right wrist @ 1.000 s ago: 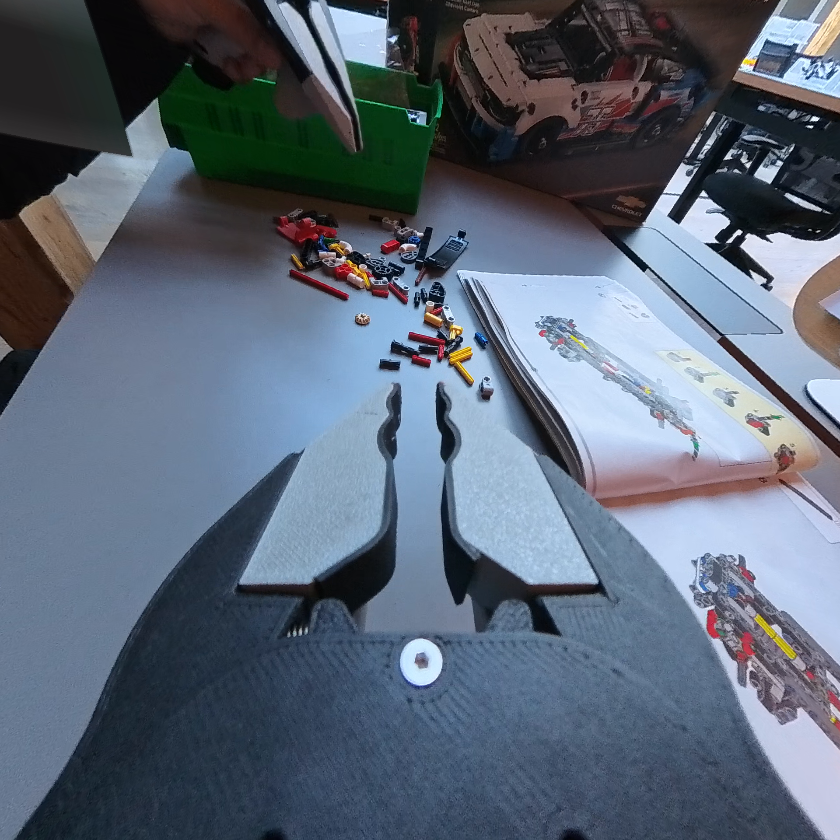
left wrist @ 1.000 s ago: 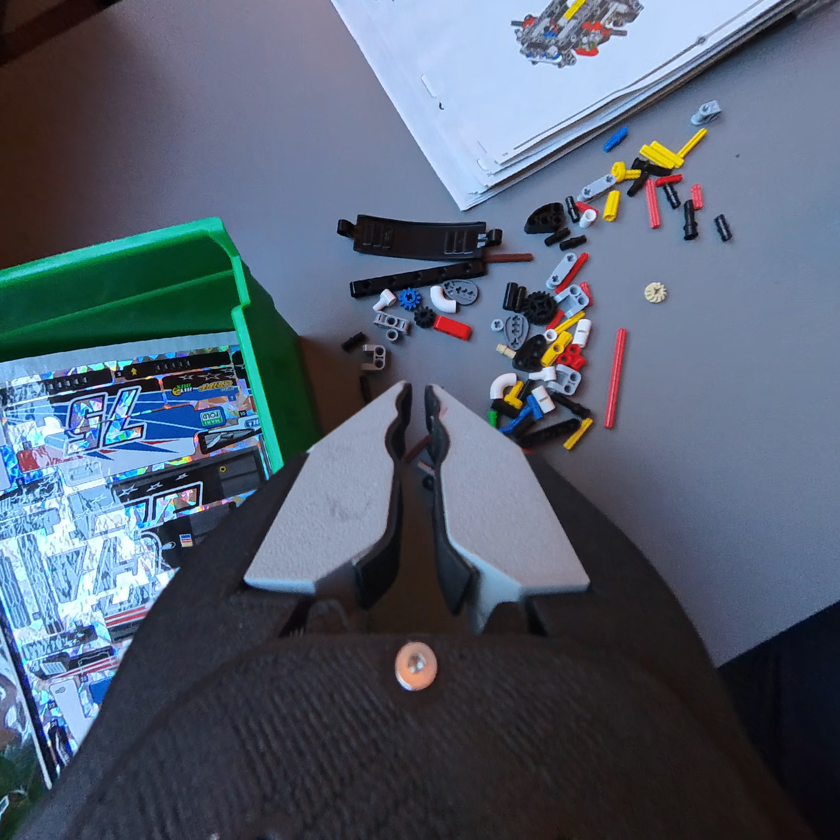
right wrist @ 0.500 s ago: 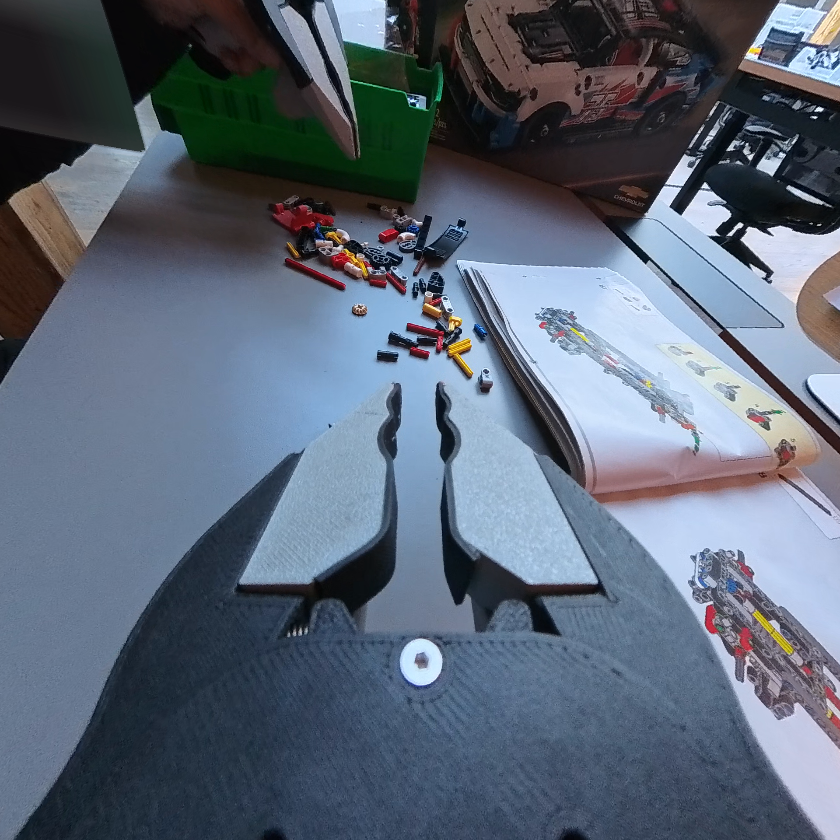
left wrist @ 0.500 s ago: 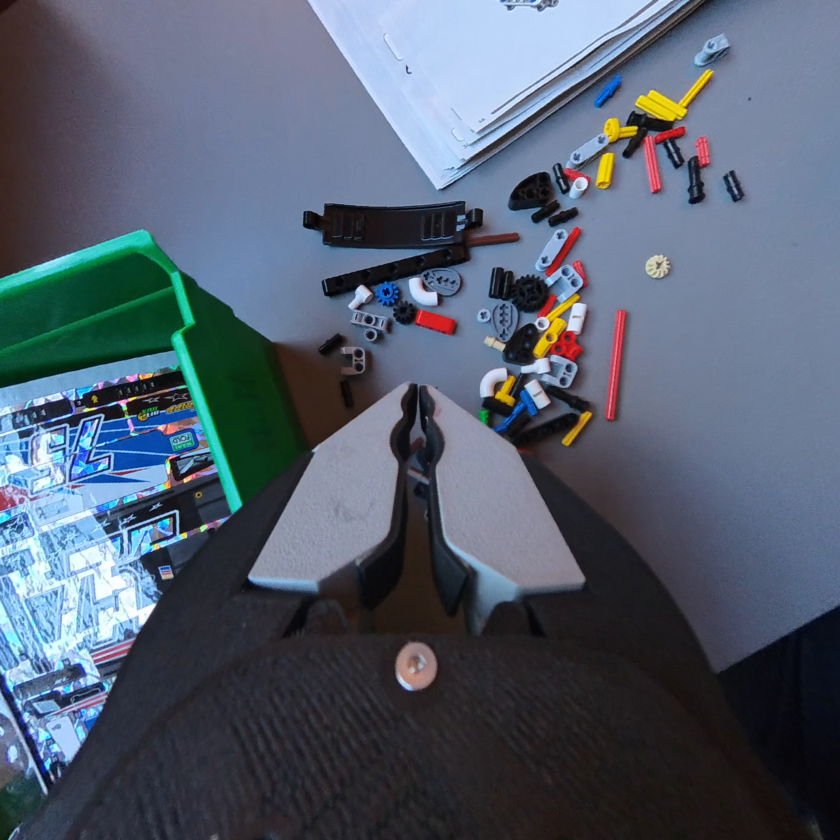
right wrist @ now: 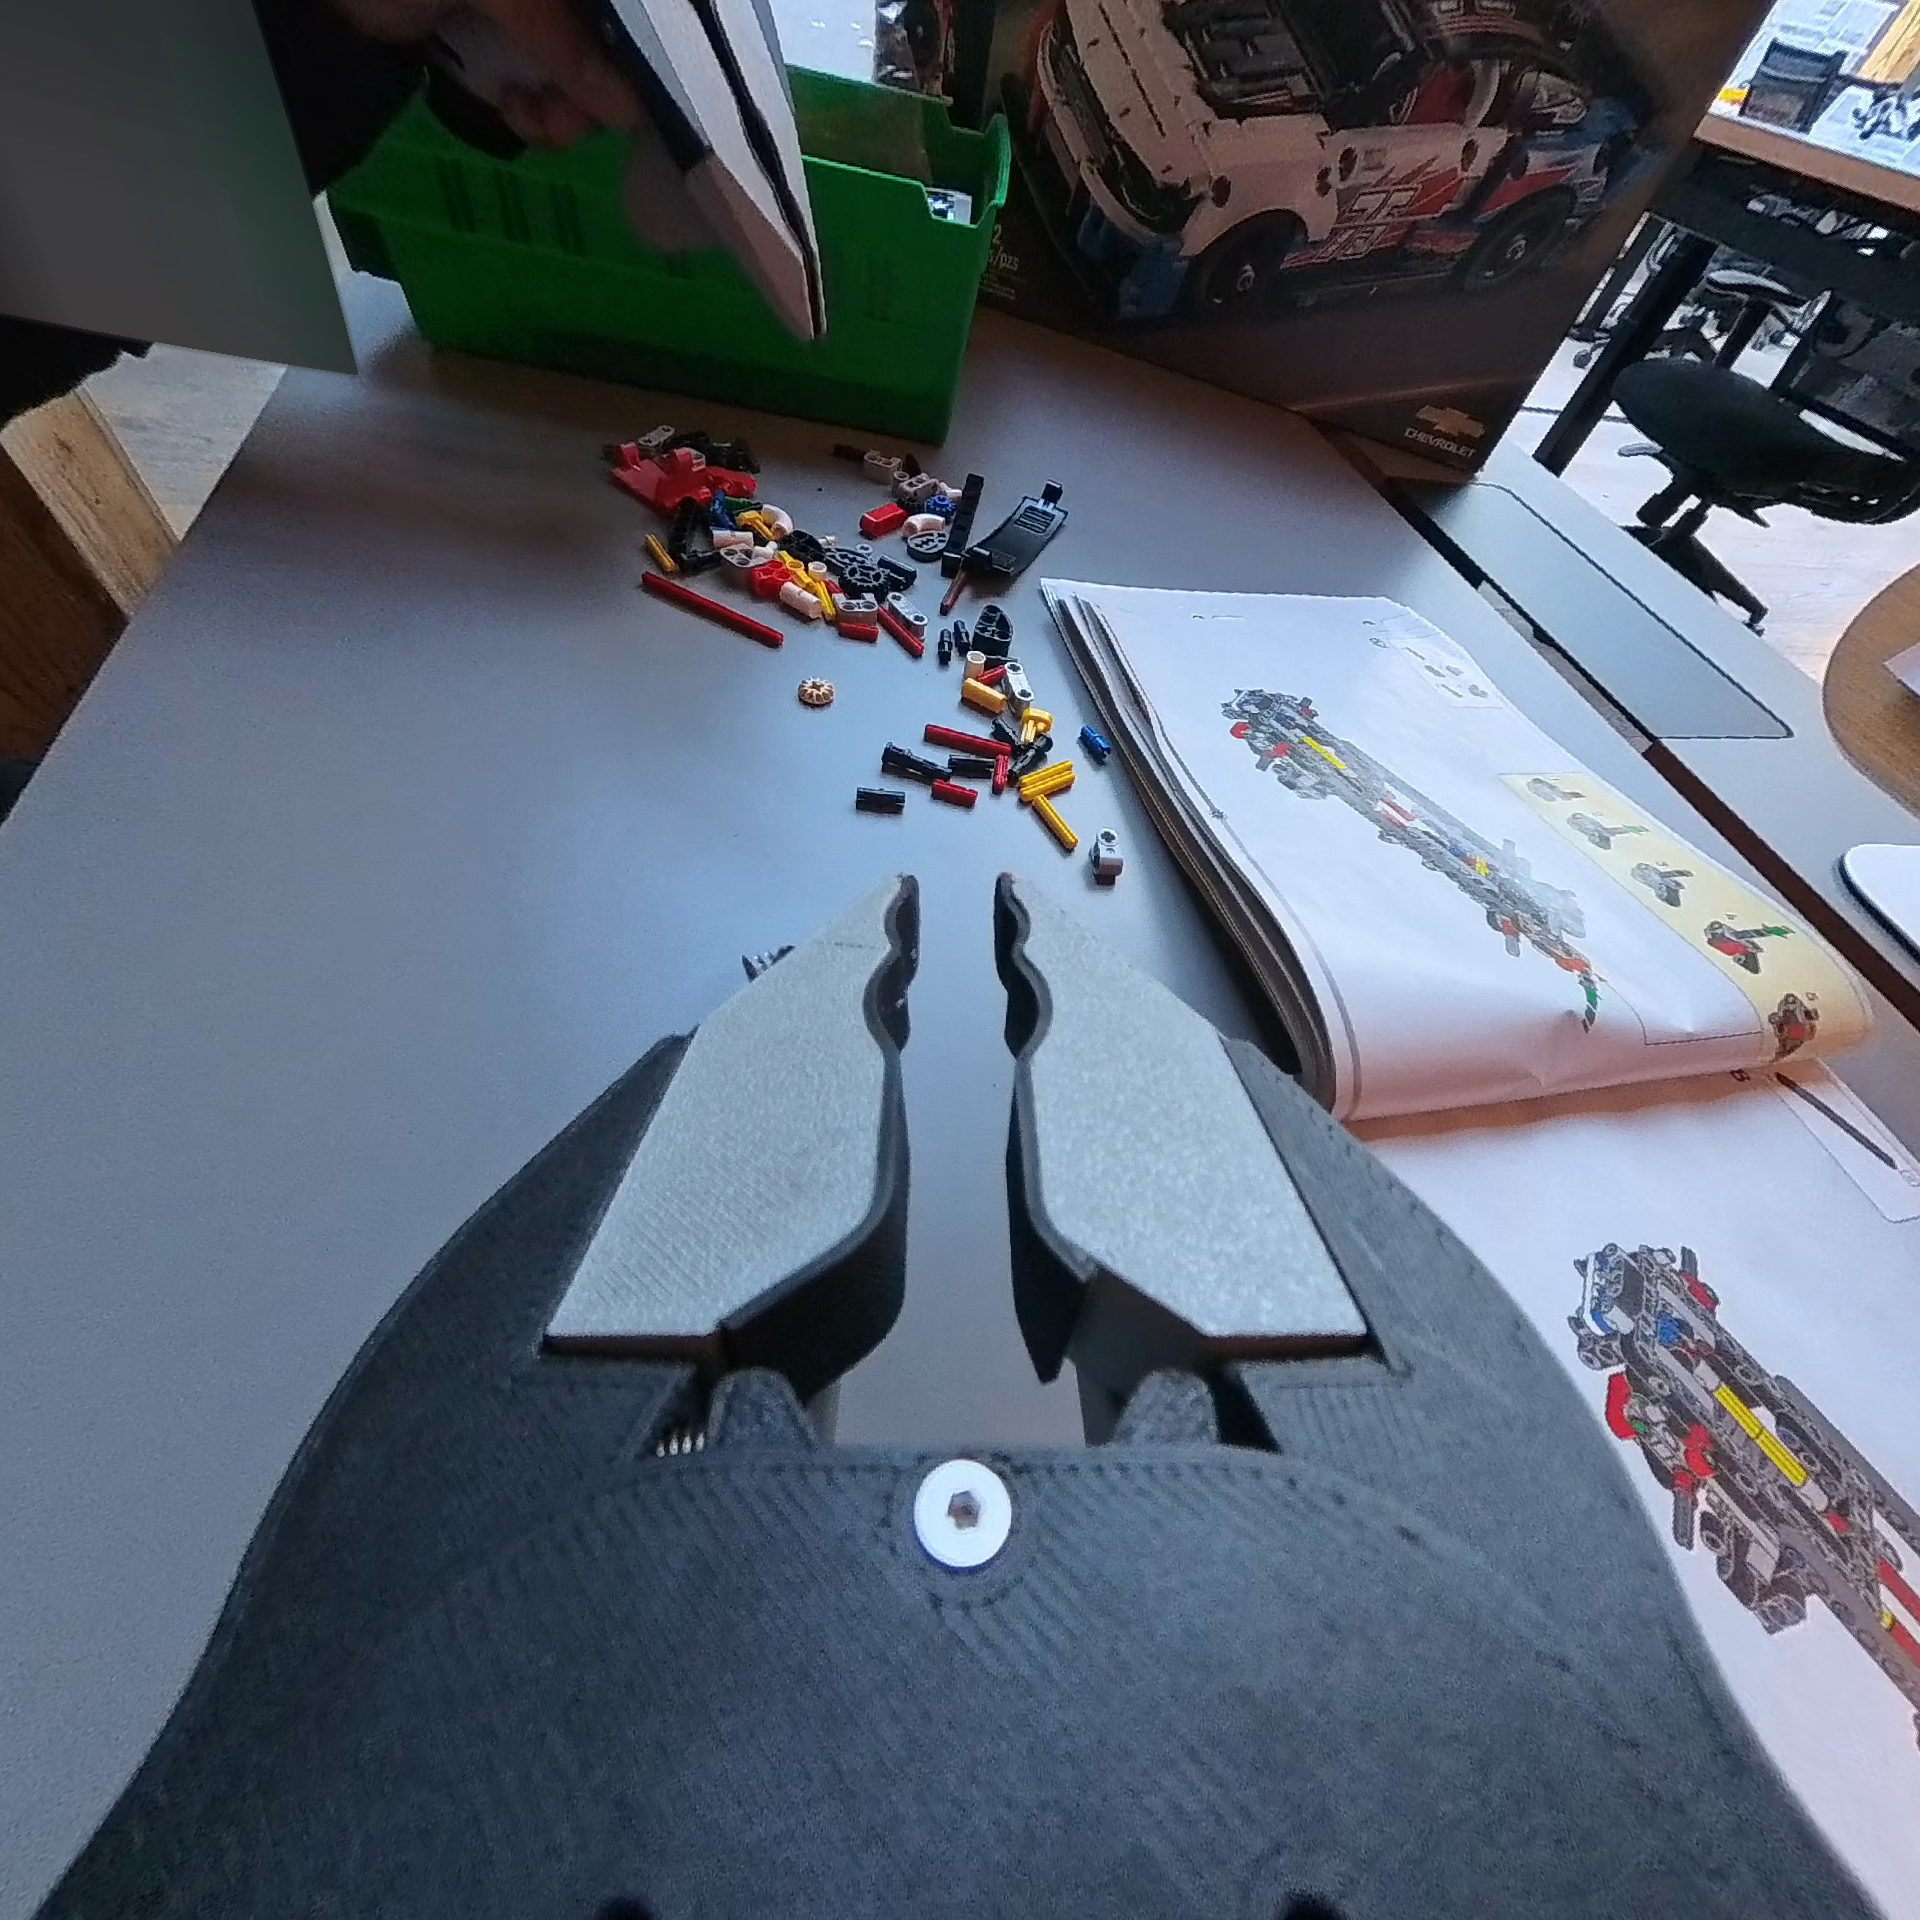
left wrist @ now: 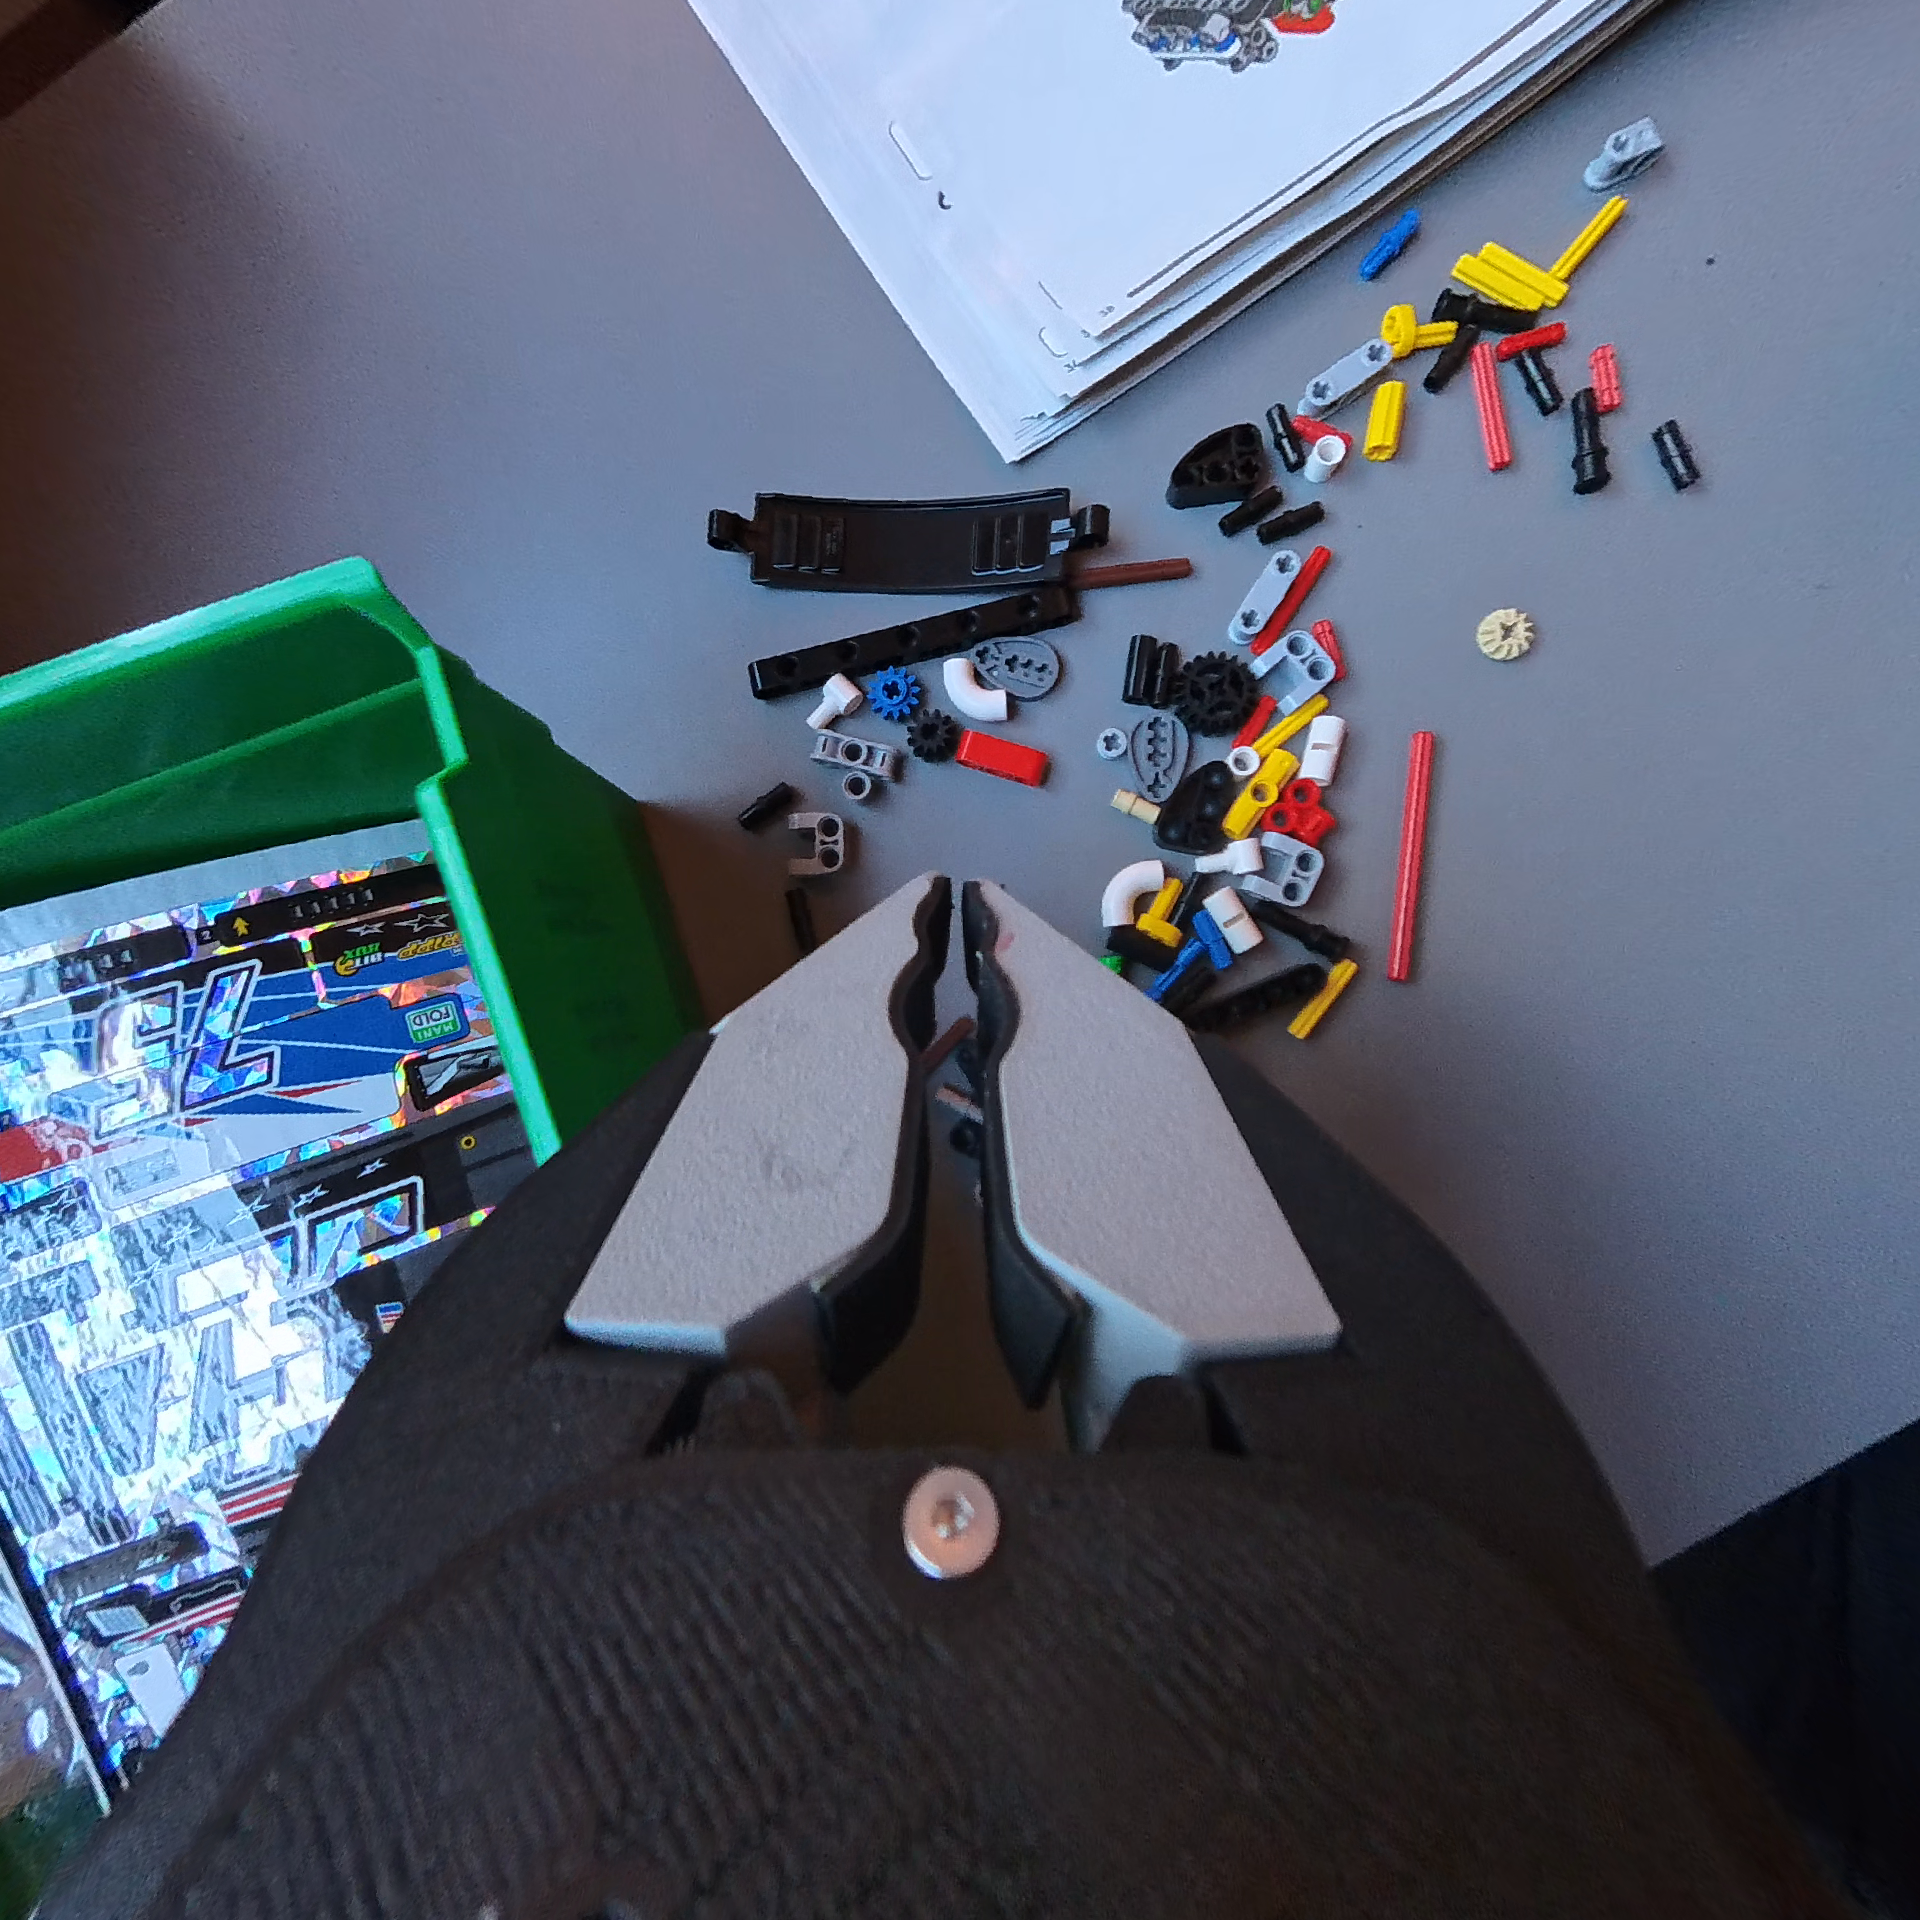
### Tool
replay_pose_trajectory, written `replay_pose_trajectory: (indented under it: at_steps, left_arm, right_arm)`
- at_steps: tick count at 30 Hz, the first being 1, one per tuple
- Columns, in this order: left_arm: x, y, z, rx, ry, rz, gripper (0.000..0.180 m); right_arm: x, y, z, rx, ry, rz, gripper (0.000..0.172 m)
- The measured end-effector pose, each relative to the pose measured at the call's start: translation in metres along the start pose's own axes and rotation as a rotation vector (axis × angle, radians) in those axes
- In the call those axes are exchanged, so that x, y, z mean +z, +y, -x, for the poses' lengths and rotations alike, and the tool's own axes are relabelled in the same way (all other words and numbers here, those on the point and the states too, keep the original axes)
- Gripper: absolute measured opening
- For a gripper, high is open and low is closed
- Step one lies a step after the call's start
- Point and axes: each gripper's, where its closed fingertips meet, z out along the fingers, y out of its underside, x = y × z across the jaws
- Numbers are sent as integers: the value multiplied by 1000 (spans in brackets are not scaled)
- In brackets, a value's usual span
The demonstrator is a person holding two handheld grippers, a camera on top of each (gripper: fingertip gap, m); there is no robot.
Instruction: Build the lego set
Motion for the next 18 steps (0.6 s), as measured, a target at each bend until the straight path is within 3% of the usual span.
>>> replay_pose_trajectory:
  at_steps: [1, 7, 14, 16, 18]
  left_arm:
    - [-1, 0, 0, -2, -1, -4, 0]
    - [-1, -9, 1, 4, -15, -42, 0]
    - [5, -68, -46, 83, 102, -294, 0]
    - [15, -78, -61, 123, 134, -315, 0]
    - [27, -84, -58, 169, 78, -311, 0]
  right_arm:
    - [0, 1, 0, -1, 3, 6, 11]
    - [4, 7, -1, -10, 9, 40, 10]
    - [4, 5, -1, -3, 21, 32, 8]
    - [5, 6, -2, 1, 24, 34, 8]
    - [6, 7, -2, 7, 25, 37, 7]
